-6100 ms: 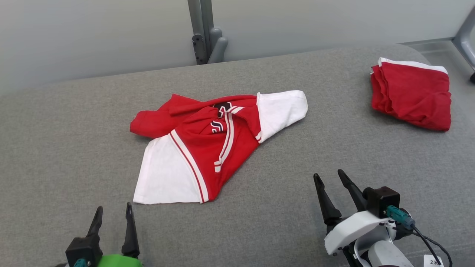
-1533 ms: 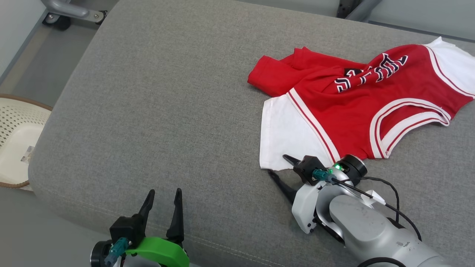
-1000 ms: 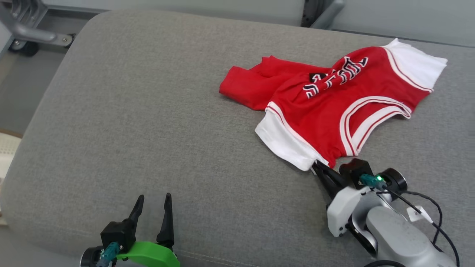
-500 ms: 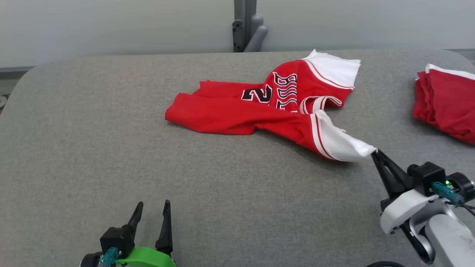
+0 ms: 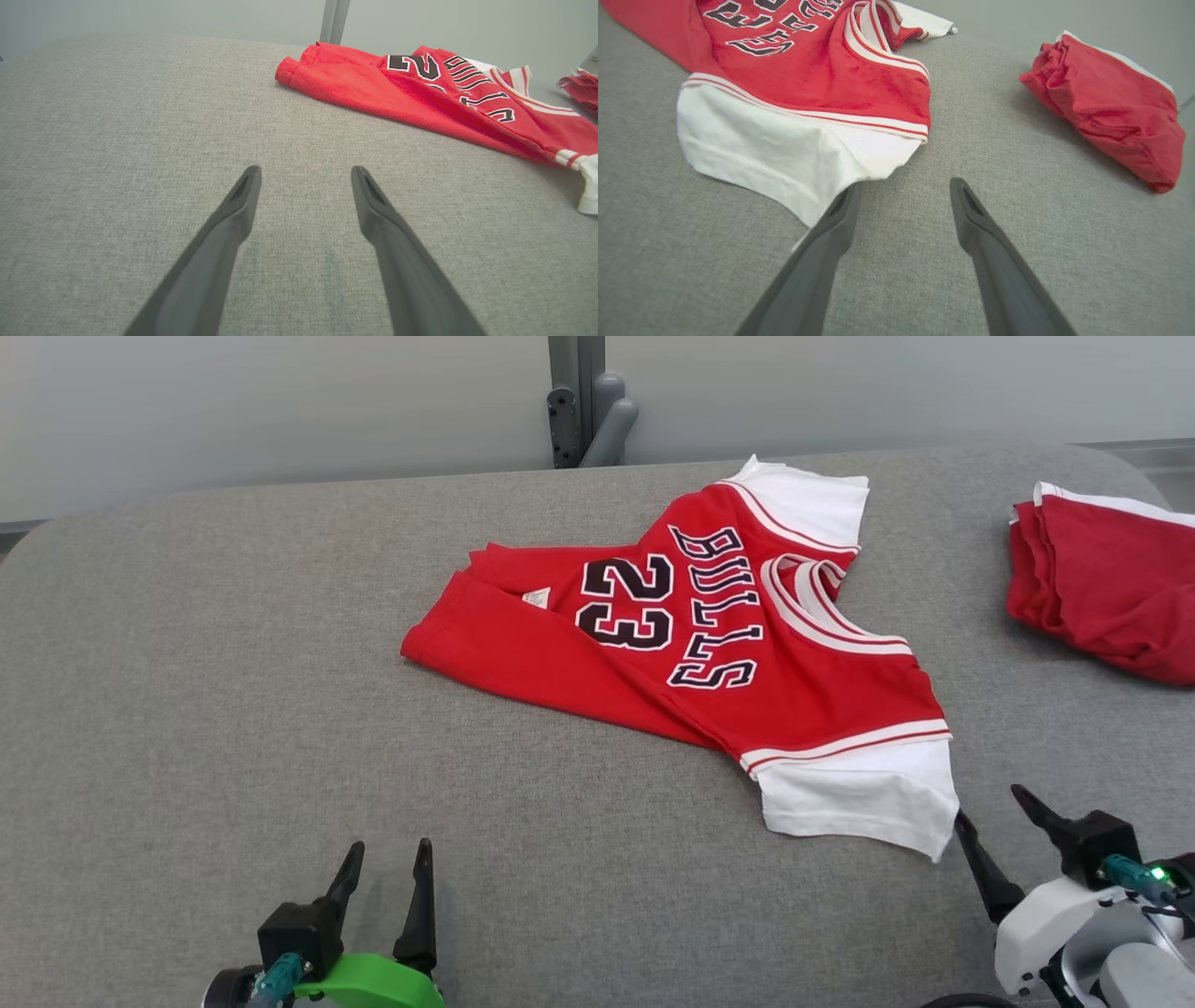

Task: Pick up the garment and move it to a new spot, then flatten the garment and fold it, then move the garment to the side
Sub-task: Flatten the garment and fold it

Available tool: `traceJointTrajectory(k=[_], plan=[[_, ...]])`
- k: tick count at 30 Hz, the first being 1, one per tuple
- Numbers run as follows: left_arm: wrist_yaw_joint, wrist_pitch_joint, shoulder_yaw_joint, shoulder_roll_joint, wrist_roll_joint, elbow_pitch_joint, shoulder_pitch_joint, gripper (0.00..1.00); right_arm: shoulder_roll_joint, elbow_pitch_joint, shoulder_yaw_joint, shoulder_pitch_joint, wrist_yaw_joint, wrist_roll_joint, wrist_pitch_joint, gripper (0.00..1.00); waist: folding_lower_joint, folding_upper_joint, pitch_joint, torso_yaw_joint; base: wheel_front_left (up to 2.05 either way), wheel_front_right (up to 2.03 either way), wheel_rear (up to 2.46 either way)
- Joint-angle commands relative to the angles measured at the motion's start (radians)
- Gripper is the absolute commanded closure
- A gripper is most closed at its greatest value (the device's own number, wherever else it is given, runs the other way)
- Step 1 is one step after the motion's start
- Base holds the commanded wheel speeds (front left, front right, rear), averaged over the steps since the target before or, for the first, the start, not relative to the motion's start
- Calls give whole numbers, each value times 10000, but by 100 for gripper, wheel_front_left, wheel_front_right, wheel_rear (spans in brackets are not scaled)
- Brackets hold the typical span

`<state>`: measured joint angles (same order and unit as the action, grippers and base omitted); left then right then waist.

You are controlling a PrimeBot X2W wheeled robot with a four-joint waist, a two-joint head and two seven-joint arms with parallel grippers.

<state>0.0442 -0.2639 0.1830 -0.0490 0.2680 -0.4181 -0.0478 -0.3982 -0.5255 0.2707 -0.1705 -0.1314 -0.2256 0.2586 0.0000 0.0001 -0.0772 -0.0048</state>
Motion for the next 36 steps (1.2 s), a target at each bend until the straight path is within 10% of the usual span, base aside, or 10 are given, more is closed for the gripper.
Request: traceJointTrajectory(k=[1, 17, 36], plan=[[44, 1, -82, -35, -83, -9, -120, 0, 24, -60, -218, 135, 17, -85, 67, 0, 0, -1, -25, 23, 0, 0, 0], [162, 1, -571, -34, -718, -664, -2703, 0, 1662, 1953, -1561, -225, 16, 525, 66, 0, 0, -1, -1128, -828, 0, 0, 0], [692, 1, -875, -1182, -1083, -5914, -8319, 0, 2193, 2271, -1129, -1394, 16, 208, 68, 0, 0, -1, -3322, -2168, 0, 0, 0]])
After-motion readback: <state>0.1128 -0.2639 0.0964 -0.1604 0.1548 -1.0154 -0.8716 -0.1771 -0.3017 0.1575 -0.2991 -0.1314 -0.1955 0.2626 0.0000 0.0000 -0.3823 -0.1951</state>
